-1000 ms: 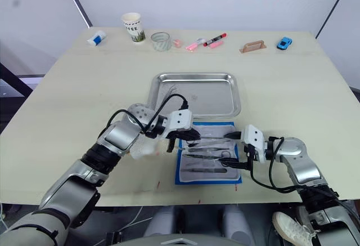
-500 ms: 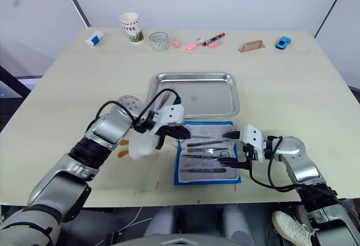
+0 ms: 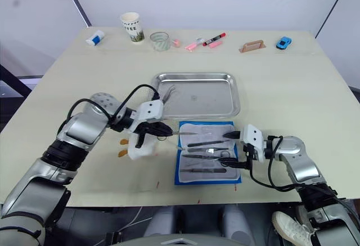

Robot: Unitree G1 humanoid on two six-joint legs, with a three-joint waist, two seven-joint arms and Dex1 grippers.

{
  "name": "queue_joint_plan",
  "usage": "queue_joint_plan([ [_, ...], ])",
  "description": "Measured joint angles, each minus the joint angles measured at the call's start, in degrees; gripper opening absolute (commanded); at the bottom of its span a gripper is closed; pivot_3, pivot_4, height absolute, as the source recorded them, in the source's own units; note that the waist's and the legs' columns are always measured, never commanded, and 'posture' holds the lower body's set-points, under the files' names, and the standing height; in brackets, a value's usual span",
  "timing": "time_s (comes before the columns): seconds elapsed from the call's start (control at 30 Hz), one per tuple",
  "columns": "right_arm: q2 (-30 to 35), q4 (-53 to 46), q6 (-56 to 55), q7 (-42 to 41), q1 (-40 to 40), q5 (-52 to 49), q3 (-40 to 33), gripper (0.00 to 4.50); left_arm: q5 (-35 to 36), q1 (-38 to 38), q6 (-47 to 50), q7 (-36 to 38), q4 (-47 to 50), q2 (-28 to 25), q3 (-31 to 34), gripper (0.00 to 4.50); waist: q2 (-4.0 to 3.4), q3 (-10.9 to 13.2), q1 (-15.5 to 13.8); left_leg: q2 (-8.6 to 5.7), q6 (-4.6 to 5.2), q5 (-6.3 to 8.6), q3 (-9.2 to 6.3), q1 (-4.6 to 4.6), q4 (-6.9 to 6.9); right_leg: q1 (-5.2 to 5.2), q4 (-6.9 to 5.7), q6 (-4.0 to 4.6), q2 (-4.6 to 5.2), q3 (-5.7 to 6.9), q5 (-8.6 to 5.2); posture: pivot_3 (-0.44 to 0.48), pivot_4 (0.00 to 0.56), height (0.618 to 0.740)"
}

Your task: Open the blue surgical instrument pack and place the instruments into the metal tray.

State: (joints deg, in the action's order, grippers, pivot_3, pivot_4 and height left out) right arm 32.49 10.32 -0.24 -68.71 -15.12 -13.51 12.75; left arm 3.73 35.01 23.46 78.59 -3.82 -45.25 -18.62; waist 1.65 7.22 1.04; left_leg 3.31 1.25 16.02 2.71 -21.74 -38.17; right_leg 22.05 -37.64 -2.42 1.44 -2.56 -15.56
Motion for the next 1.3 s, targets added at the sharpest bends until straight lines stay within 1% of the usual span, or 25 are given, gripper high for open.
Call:
queue_joint_plan([
  [0.1, 0.0, 0.16, -0.03, -0.17, -0.1, 0.0, 0.01, 4.5, 1.93, -2.32, 1.23, -0.22, 2.19, -2.5, 3.05, 0.11, 0.01, 0.0, -0.04, 0.01, 0.0, 0.0, -0.02, -0.01, 0.0, 0.02, -0.01, 0.0, 0.0, -0.01, 0.0, 0.0, 0.15, 0.74],
  [0.2, 0.08, 0.52, -0.05, -0.66, -0.39, 0.01, 0.0, 4.5, 3.48, -3.9, 2.52, -0.9, 4.15, -3.74, 5.69, 0.11, 0.01, -0.01, -0.2, 0.01, 0.0, 0.0, -0.01, 0.0, 0.0, 0.02, -0.01, 0.0, 0.02, -0.02, 0.0, 0.0, 0.15, 0.74],
  [0.23, 0.07, 0.55, -0.05, -0.68, -0.39, 0.0, -0.01, 4.5, 3.61, -3.99, 2.57, -1.0, 4.33, -3.8, 5.8, 0.11, 0.01, -0.01, -0.2, 0.01, 0.0, 0.0, -0.01, 0.0, 0.0, 0.02, -0.01, 0.0, 0.02, -0.02, 0.0, 0.0, 0.15, 0.74],
  [0.4, 0.14, 1.01, -0.09, -1.17, -0.85, 0.02, 0.13, 4.5, 7.51, -6.07, 8.17, -5.46, 7.73, -2.97, 10.8, 0.11, 0.01, -0.01, -0.25, 0.02, 0.0, 0.0, -0.03, -0.02, 0.0, 0.05, -0.03, -0.01, 0.02, -0.01, 0.0, 0.0, 0.15, 0.74],
  [0.47, 0.23, 1.06, -0.09, -1.29, -0.94, 0.03, 0.13, 4.5, 8.8, -6.06, 10.92, -8.15, 8.53, -1.31, 12.69, 0.11, 0.03, -0.01, -0.31, 0.01, 0.0, 0.0, -0.02, -0.02, 0.0, 0.05, -0.03, -0.01, 0.03, -0.01, 0.01, 0.0, 0.15, 0.74],
  [0.5, 0.23, 1.15, -0.09, -1.48, -1.03, 0.04, 0.13, 4.5, 9.9, -5.92, 14.11, -11.07, 9.37, 0.58, 14.0, 0.11, 0.02, -0.01, -0.31, 0.0, 0.0, 0.0, -0.03, -0.02, 0.0, 0.05, -0.03, -0.02, 0.03, -0.01, 0.01, 0.0, 0.15, 0.74],
  [0.6, 0.34, 1.67, -0.09, -2.11, -1.49, 0.08, 0.17, 4.5, 11.65, -2.78, 25.14, -22.18, 11.0, 8.93, 16.54, 0.11, 0.11, -0.02, -0.37, -0.01, 0.0, 0.0, -0.11, -0.06, -0.05, 0.03, -0.04, -0.04, 0.03, 0.03, 0.02, 0.0, 0.15, 0.74],
  [0.67, 0.29, 1.78, -0.1, -2.23, -1.73, 0.08, 0.33, 4.5, 12.01, -0.68, 30.05, -28.61, 12.0, 13.13, 17.29, 0.11, 0.1, -0.01, -0.32, -0.03, 0.0, 0.0, -0.11, -0.06, -0.06, 0.02, -0.04, -0.04, 0.03, 0.01, 0.02, 0.0, 0.15, 0.74],
  [0.7, 0.25, 1.81, -0.1, -2.25, -1.82, 0.08, 0.4, 4.5, 12.05, -0.02, 31.47, -30.6, 12.22, 14.49, 17.81, 0.11, 0.1, -0.01, -0.27, -0.03, 0.0, 0.0, -0.11, -0.06, -0.06, 0.02, -0.04, -0.05, 0.03, 0.0, 0.02, 0.0, 0.15, 0.74],
  [0.73, 0.25, 1.91, -0.09, -2.28, -1.95, 0.08, 0.5, 4.5, 11.95, 1.35, 34.48, -35.16, 12.33, 17.43, 18.72, 0.11, 0.1, -0.01, -0.22, -0.03, 0.0, 0.0, -0.12, -0.05, -0.06, 0.02, -0.04, -0.05, 0.03, 0.01, 0.02, 0.0, 0.15, 0.74],
  [0.8, 0.27, 2.04, -0.09, -2.35, -2.07, 0.08, 0.56, 4.5, 11.03, 2.49, 37.2, -41.48, 12.32, 21.28, 19.39, 0.11, 0.09, -0.01, -0.24, -0.03, -0.01, 0.0, -0.13, -0.04, -0.06, 0.01, -0.04, -0.05, 0.03, 0.0, 0.03, 0.0, 0.15, 0.74],
  [0.87, 0.27, 2.14, -0.09, -2.44, -2.17, 0.08, 0.58, 4.5, 9.51, 3.04, 39.02, -48.5, 12.17, 25.9, 20.41, 0.11, 0.1, -0.01, -0.23, -0.04, -0.01, 0.0, -0.13, -0.05, -0.06, 0.01, -0.04, -0.05, 0.03, 0.0, 0.03, 0.0, 0.15, 0.74],
  [0.93, 0.27, 2.15, -0.09, -2.51, -2.21, 0.09, 0.62, 4.5, 8.4, 3.07, 39.99, -53.3, 12.11, 28.62, 20.41, 0.11, 0.1, -0.01, -0.21, -0.04, -0.01, 0.0, -0.12, -0.04, -0.05, 0.0, -0.05, -0.05, 0.03, -0.02, 0.03, 0.0, 0.15, 0.74],
  [0.97, 0.28, 2.18, -0.09, -2.55, -2.25, 0.09, 0.63, 4.5, 7.52, 3.08, 40.38, -56.62, 11.98, 30.93, 20.58, 0.11, 0.1, -0.01, -0.23, -0.04, -0.02, -0.01, -0.13, -0.04, -0.05, 0.01, -0.05, -0.05, 0.04, -0.01, 0.03, 0.0, 0.15, 0.74],
  [1.0, 0.28, 2.25, -0.09, -2.64, -2.3, 0.1, 0.63, 4.5, 6.38, 3.14, 40.51, -61.94, 11.39, 34.65, 21.44, 0.11, 0.1, -0.01, -0.24, -0.05, -0.02, -0.01, -0.13, -0.04, -0.05, 0.0, -0.04, -0.04, 0.06, -0.01, 0.03, 0.0, 0.15, 0.74],
  [1.07, 0.29, 2.26, -0.09, -2.67, -2.29, 0.1, 0.62, 4.5, 6.17, 3.16, 40.5, -63.33, 11.16, 35.4, 21.68, 0.11, 0.1, -0.01, -0.24, -0.05, -0.02, -0.01, -0.13, -0.04, -0.04, 0.0, -0.04, -0.04, 0.07, -0.01, 0.03, 0.0, 0.15, 0.74],
  [1.1, 0.33, 2.3, -0.09, -2.7, -2.3, 0.1, 0.62, 4.5, 5.15, 3.16, 39.81, -67.27, 10.22, 38.27, 22.83, 0.11, 0.1, -0.01, -0.27, -0.05, -0.03, -0.01, -0.13, -0.04, -0.04, -0.01, -0.04, -0.04, 0.09, 0.01, 0.03, 0.0, 0.15, 0.74],
  [1.17, 0.35, 2.33, -0.09, -2.73, -2.3, 0.12, 0.62, 4.5, 4.72, 3.17, 39.19, -69.34, 9.12, 39.85, 23.31, 0.11, 0.1, -0.01, -0.28, -0.07, -0.03, -0.01, -0.15, -0.02, -0.04, -0.06, -0.02, -0.04, 0.11, 0.02, 0.03, 0.0, 0.15, 0.74],
  [1.23, 0.34, 2.41, -0.12, -2.77, -2.36, 0.12, 0.63, 4.5, 4.34, 3.61, 37.43, -72.34, 6.05, 42.23, 24.56, 0.11, 0.11, -0.01, -0.26, -0.08, -0.03, -0.01, -0.17, -0.01, -0.04, -0.08, -0.02, -0.04, 0.11, 0.04, 0.04, 0.0, 0.15, 0.74],
  [1.3, 0.33, 2.46, -0.14, -2.82, -2.39, 0.12, 0.62, 4.5, 4.34, 5.09, 36.13, -74.01, 3.02, 43.54, 25.47, 0.11, 0.11, -0.01, -0.27, -0.09, -0.03, -0.01, -0.19, -0.02, -0.04, -0.08, -0.01, -0.04, 0.11, 0.06, 0.03, 0.0, 0.15, 0.74],
])
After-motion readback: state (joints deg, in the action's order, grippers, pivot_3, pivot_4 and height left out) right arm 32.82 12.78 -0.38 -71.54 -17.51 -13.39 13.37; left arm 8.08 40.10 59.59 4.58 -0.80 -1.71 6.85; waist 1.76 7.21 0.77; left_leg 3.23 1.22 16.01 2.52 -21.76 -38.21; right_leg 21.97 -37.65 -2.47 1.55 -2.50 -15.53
